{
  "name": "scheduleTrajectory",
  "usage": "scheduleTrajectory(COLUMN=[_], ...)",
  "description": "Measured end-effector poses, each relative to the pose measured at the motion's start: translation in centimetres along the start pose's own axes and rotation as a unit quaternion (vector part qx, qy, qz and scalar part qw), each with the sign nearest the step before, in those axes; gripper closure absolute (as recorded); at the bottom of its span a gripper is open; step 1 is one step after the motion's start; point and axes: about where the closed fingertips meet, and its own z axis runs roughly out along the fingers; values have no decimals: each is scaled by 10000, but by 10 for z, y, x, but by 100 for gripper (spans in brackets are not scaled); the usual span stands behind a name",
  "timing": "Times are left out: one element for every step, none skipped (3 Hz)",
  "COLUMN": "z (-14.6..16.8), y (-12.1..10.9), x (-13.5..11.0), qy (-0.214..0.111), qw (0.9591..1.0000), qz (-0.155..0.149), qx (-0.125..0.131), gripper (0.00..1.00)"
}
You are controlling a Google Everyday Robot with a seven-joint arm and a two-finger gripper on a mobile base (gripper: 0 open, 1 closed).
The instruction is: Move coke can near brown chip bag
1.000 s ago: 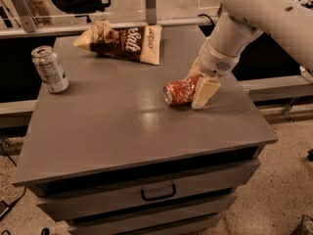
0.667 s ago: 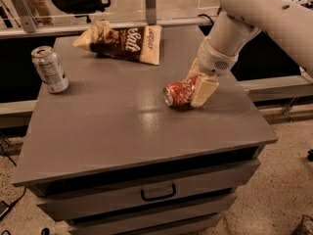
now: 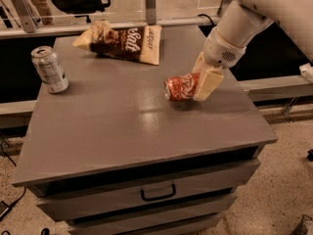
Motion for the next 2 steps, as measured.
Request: scheduleTrajectory(z=[-26,-51], y=[-17,-37], x=[15,26], qy=[-365,-729], qw=[9981,9931], qz=[424,749], qx=[271,532], gripper=[100,100])
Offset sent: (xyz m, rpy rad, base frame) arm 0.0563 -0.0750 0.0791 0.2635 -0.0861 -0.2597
